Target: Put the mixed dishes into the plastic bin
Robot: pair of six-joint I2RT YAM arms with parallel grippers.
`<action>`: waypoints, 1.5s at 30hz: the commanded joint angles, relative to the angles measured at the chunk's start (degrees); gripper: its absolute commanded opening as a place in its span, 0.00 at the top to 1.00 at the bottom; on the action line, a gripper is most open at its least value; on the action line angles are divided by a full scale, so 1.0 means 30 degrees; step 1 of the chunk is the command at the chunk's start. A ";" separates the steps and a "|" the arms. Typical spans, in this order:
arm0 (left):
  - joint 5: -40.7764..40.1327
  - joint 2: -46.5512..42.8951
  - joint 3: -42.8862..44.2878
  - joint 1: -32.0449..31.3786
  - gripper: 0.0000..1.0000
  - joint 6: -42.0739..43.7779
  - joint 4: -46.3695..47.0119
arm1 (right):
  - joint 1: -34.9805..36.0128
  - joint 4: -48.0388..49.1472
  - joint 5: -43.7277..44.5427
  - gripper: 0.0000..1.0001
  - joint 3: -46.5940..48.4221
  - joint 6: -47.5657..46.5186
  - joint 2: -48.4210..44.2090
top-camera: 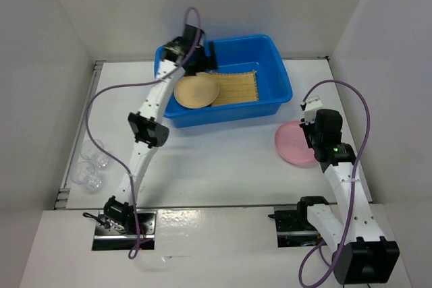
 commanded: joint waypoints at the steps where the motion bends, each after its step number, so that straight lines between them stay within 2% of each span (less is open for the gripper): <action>1: -0.0204 -0.1927 -0.0012 0.3790 0.00 -0.0590 -0.3033 | -0.0122 0.0855 0.0253 0.71 -0.0062 0.0038 0.0139; 7: 0.0913 -0.2603 -0.1830 0.5756 0.00 -0.0937 -0.3034 | -0.0122 0.0855 0.0078 0.71 -0.0062 0.0038 0.0549; 13: 0.1472 -0.1697 -0.2979 0.6171 0.00 -0.1318 -0.3034 | -0.0122 0.0855 0.0078 0.71 -0.0062 0.0038 0.0725; 18: -0.0253 -0.1053 0.0411 0.4857 0.00 -0.0677 -0.2802 | -0.0122 0.0855 0.0078 0.71 -0.0062 0.0038 0.0725; 21: -0.0257 -0.1666 0.0416 0.4007 0.00 0.1810 -0.0840 | -0.0122 0.0855 0.0078 0.71 -0.0062 0.0038 0.0928; 23: 0.1287 -0.1666 0.0420 0.4003 0.00 0.2488 0.0065 | -0.0122 0.0855 0.0078 0.71 -0.0062 0.0038 0.0930; 24: 0.3094 -0.1666 0.0188 0.4235 0.00 0.2752 0.0362 | -0.0122 0.0855 0.0078 0.71 -0.0062 0.0038 0.0930; 25: 0.3112 -0.1202 0.0185 0.4237 0.00 0.2957 0.0365 | -0.0122 0.0855 0.0078 0.71 -0.0062 0.0038 0.1104; 31: 0.0073 -0.1021 0.0625 0.4237 0.00 0.2785 -0.0716 | -0.0122 0.0855 0.0078 0.71 -0.0062 0.0038 0.1105; 33: -0.0140 -0.1021 0.0625 0.4237 0.00 0.2784 -0.0893 | -0.0122 0.0855 0.0078 0.71 -0.0062 0.0038 0.1105; 35: 0.1289 -0.1021 0.0625 0.4413 0.00 0.3016 -0.0312 | -0.0122 0.0855 0.0078 0.71 -0.0062 0.0038 0.1105; 39: 0.4222 -0.0672 -0.0249 0.4413 0.19 0.3458 0.1066 | -0.0122 0.0855 0.0078 0.71 -0.0062 0.0038 0.1281; 41: 0.5189 -0.0320 -0.1100 0.4413 0.19 0.3632 0.1273 | -0.0122 0.0855 0.0078 0.71 -0.0062 0.0038 0.1281; 43: 0.4931 0.0441 -0.1104 0.4239 0.13 0.3633 0.1273 | -0.0122 0.0855 0.0078 0.71 -0.0062 0.0038 0.1486; 44: 0.4929 0.0675 -0.0901 0.4063 0.03 0.3633 0.1273 | -0.0122 0.0855 0.0078 0.71 -0.0062 0.0038 0.1486; 45: 0.4726 0.1171 -0.0725 0.4062 0.00 0.3633 0.1273 | -0.0122 0.0855 0.0078 0.71 -0.0062 0.0038 0.1486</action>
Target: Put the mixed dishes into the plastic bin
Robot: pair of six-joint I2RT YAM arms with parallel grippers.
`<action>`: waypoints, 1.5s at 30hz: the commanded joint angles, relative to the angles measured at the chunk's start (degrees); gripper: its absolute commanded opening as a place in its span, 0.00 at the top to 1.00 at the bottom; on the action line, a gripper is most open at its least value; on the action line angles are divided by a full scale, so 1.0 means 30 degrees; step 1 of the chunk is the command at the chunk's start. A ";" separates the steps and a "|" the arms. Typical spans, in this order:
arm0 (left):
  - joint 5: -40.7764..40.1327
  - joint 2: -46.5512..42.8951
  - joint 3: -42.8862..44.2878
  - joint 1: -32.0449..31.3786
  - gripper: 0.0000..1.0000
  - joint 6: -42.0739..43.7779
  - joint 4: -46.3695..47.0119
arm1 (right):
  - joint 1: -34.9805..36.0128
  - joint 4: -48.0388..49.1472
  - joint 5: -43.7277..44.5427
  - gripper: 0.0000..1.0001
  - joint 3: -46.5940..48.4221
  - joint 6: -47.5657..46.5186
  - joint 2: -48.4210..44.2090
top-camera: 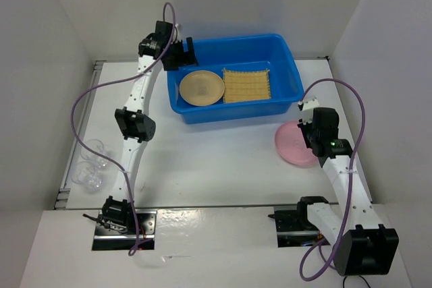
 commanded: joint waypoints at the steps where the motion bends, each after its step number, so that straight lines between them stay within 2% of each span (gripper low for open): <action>1: 0.0797 0.1597 0.0230 -0.0520 0.00 0.0399 0.0355 | -0.0122 0.0840 0.0092 0.71 -0.0062 0.0038 0.0095; 11: -0.2125 0.4322 0.1229 -0.0932 0.00 0.0399 -0.0407 | -0.0122 0.0840 0.0092 0.71 -0.0062 0.0038 0.0270; 18: -0.3305 0.4500 0.1229 -0.0757 0.00 0.0399 -0.0438 | -0.0122 0.0840 0.0268 0.71 -0.0062 0.0038 0.0476; 20: -0.2694 0.4676 0.1229 -0.0757 0.00 0.0399 0.0028 | -0.0122 0.0840 0.0268 0.71 -0.0062 0.0038 0.0650; 24: 0.0579 0.5318 0.1229 -0.1252 0.00 0.0193 0.0560 | -0.0122 0.0635 -0.0283 0.71 -0.0062 -0.0136 0.1003; 26: 0.1146 0.5494 0.1229 -0.1634 0.10 0.0019 0.0824 | -0.0122 0.0459 -0.0697 0.75 0.0667 -0.0749 0.1585; 27: 0.1438 0.5496 0.1229 -0.1868 0.10 0.0018 0.0824 | -0.0122 0.0459 -0.1163 0.77 0.1076 -0.1101 0.1821; 29: 0.1676 0.5320 0.1229 -0.2044 0.11 -0.0535 0.0824 | -0.0122 0.0633 -0.1779 0.82 0.3094 -0.2297 0.2957; 32: 0.1063 0.4122 0.1229 -0.2046 0.10 -0.1384 0.0443 | -0.0122 -0.0065 -0.5172 0.82 0.7367 -0.3854 0.5300; 33: 0.0741 0.3307 0.1229 -0.2046 0.08 -0.1621 0.0240 | -0.0122 -0.1025 -0.6051 0.80 0.9960 -0.4584 0.7572; 34: 0.0448 0.2864 0.1229 -0.2046 0.05 -0.1826 0.0238 | -0.0122 -0.1760 -0.7626 0.72 1.1465 -0.4591 0.8958; 35: 0.0445 0.1960 0.1229 -0.1843 0.03 -0.2379 0.0238 | 0.0081 -0.3537 -0.8396 0.67 1.4729 -0.4823 1.1901; 36: 0.0445 0.1516 0.1229 -0.1841 0.03 -0.2762 0.0238 | 0.0083 -0.4453 -0.9767 0.63 1.6444 -0.5029 1.3381; 39: 0.0970 -0.0067 0.1229 -0.1430 0.00 -0.3903 0.0238 | 0.1017 -0.6246 -1.1272 0.41 2.1625 -0.5031 1.6872; 41: 0.1147 -0.0972 0.1229 -0.1256 0.00 -0.4142 -0.0375 | 0.2214 -0.7358 -1.2180 0.32 2.3774 -0.5031 1.9596; 42: 0.1148 -0.1239 0.1229 -0.1255 0.00 -0.4317 -0.0783 | 0.2512 -0.7943 -1.2444 0.32 2.6425 -0.5031 2.0650; 44: 0.1846 -0.1912 0.1229 -0.1255 0.00 -0.4318 -0.1254 | 0.2923 -0.9585 -1.3789 0.32 2.9337 -0.4418 2.4194; 45: 0.2402 -0.1916 0.1229 -0.1255 0.00 -0.3854 -0.1256 | 0.3099 -1.0025 -1.4201 0.32 3.2397 -0.4154 2.5308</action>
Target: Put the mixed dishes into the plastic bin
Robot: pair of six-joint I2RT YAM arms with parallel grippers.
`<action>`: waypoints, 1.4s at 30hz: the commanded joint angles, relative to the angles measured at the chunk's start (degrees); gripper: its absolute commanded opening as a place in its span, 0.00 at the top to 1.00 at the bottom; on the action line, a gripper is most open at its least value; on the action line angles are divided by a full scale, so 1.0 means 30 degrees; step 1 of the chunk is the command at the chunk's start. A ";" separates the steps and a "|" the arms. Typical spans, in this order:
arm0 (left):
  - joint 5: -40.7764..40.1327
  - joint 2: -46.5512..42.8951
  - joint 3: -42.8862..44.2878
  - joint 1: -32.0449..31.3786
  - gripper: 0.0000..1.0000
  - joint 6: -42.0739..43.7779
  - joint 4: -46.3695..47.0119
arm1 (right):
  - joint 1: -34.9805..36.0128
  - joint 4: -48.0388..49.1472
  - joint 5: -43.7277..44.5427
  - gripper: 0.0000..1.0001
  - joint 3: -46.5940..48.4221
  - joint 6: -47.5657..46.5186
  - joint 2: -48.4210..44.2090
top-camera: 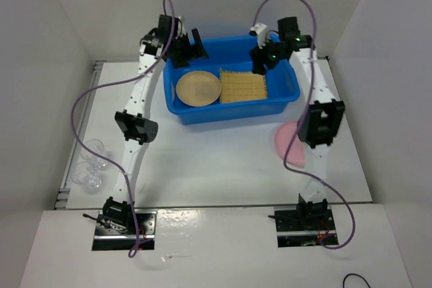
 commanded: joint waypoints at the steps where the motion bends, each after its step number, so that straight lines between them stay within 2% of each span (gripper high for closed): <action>1: 0.1823 -0.1900 0.0508 0.0130 0.00 -0.0018 -0.0637 | 0.1162 -0.4864 -0.3144 0.34 0.6264 0.0677 0.4828; 2: 0.1828 -0.2309 0.0508 0.0130 0.00 0.0158 -0.1304 | 0.2093 -0.5748 -0.2973 0.35 1.0458 0.0680 0.6186; 4: 0.1302 -0.2838 0.0508 -0.0163 0.00 0.0773 -0.1865 | 0.3006 -0.7565 -0.2417 0.35 1.5282 0.1871 1.0187; 5: 0.0952 -0.3479 0.0305 -0.0424 0.00 0.0775 -0.2099 | 0.3329 -0.7573 -0.2240 0.35 1.6900 0.1881 1.0764; 7: 0.0599 -0.4562 -0.0744 -0.0630 0.00 0.1300 -0.2102 | 0.3916 -0.7196 -0.2561 0.35 1.7966 0.2024 1.2342; 12: -0.0893 -0.6207 -0.3442 -0.0632 0.00 0.1537 -0.3124 | 0.4971 -0.6199 -0.2969 0.37 1.8205 0.2611 1.3843; 18: -0.2154 -0.8256 -0.6633 -0.0632 0.00 0.1742 -0.3303 | 0.4973 -0.4558 -0.2971 0.37 1.8205 0.3901 1.5252; 23: -0.2567 -0.8876 -0.8630 -0.0632 0.00 0.1742 -0.3303 | 0.4563 -0.2365 -0.2268 0.27 1.8205 0.6035 1.5633; 25: -0.2741 -0.8876 -0.8983 -0.0632 0.00 0.1742 -0.3303 | 0.4213 -0.1833 -0.2268 0.22 1.8205 0.6537 1.5633; 28: -0.2743 -0.8876 -0.8984 -0.0632 0.00 0.1742 -0.3303 | 0.4008 -0.1392 -0.2471 0.21 1.8205 0.6920 1.5633; 36: -0.2743 -0.8495 -0.8577 -0.0632 0.00 0.1185 -0.3303 | 0.3831 -0.0835 -0.2209 0.21 1.8205 0.7946 1.5807; 40: -0.2743 -0.8319 -0.8574 -0.0632 0.00 0.0980 -0.3303 | 0.3655 -0.1623 -0.3379 0.21 1.8205 0.7537 1.6422; 42: -0.2948 -0.8319 -0.8779 -0.0632 0.00 0.0806 -0.3303 | 0.3655 -0.1829 -0.3760 0.26 1.8205 0.7360 1.6424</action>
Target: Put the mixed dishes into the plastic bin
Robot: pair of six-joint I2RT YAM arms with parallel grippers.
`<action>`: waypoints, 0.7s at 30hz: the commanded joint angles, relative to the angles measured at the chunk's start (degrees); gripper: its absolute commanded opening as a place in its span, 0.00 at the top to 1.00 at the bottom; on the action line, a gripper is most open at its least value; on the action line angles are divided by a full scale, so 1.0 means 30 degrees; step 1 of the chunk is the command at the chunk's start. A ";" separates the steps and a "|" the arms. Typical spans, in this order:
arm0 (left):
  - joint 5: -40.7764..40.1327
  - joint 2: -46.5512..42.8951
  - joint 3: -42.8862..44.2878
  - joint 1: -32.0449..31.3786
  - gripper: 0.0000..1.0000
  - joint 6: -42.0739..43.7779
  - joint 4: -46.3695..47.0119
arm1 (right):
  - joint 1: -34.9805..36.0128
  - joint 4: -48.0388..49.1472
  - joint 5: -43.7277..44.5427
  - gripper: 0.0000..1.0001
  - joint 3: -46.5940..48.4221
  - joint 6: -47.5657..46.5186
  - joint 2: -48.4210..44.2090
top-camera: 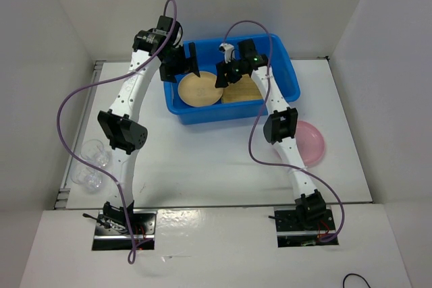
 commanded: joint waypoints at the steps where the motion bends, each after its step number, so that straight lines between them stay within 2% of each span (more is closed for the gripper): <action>1: -0.0288 -0.0509 0.0023 0.0045 0.00 -0.0522 0.0012 | -0.0032 -0.0046 -0.1145 0.29 0.0866 -0.0101 0.0708; 2: -0.0462 -0.0509 0.0021 0.0045 0.00 -0.0522 0.0012 | -0.0032 -0.0046 -0.1147 0.33 0.0866 -0.0101 0.0710; 8: -0.0640 -0.0685 -0.0331 -0.0130 0.00 -0.0698 0.0012 | -0.0207 -0.0046 -0.0766 0.38 0.0866 -0.0101 0.1091; 11: -0.0816 -0.0888 -0.0712 -0.0130 0.00 -0.0873 0.0012 | -0.0207 -0.0222 -0.0969 0.49 0.0866 -0.0276 0.1267; 15: -0.1166 -0.0890 -0.0887 -0.0130 0.00 -0.0873 0.0012 | -0.0207 -0.0046 -0.0971 0.80 0.0866 -0.0276 0.1267; 17: -0.1167 -0.0890 -0.0887 -0.0130 0.00 -0.0873 0.0012 | -0.0207 -0.0046 -0.1147 0.87 0.0866 -0.0073 0.1063; 18: -0.1167 -0.0890 -0.0887 -0.0130 0.00 -0.0873 0.0012 | -0.0381 0.0157 -0.1147 0.95 0.0866 -0.0071 0.0858; 21: -0.1343 -0.1065 -0.0887 -0.0130 0.00 -0.0873 0.0012 | -0.0383 0.0333 -0.1352 1.00 0.0866 0.0395 0.0215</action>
